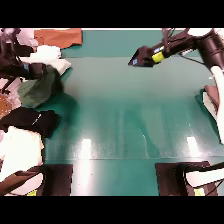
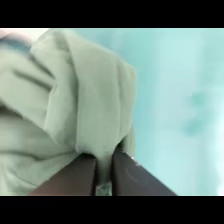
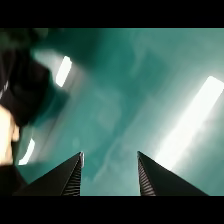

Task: Fold the shirts.

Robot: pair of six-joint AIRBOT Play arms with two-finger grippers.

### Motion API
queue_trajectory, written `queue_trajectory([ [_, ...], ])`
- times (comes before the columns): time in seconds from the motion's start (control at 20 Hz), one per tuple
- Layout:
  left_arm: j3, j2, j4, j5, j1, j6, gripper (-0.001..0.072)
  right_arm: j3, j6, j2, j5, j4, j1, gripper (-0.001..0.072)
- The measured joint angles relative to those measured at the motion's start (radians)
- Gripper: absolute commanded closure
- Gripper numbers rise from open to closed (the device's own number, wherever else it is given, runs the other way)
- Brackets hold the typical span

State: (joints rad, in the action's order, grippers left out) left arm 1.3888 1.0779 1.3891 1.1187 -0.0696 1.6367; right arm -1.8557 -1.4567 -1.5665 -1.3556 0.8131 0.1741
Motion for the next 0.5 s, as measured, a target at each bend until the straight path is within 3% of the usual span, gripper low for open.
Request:
queue_trajectory([
  [0.2, 0.190, -0.040, -0.145, -0.047, -0.170, 0.008, 0.0685, 0.000, 0.000, 0.116, 0.166, -0.001, -0.078, 0.0312],
  [0.5, 0.492, 0.088, -0.403, -0.187, -0.357, -0.019, 0.0683, 0.000, 0.000, 0.280, 0.289, 0.002, -0.290, 0.0312],
])
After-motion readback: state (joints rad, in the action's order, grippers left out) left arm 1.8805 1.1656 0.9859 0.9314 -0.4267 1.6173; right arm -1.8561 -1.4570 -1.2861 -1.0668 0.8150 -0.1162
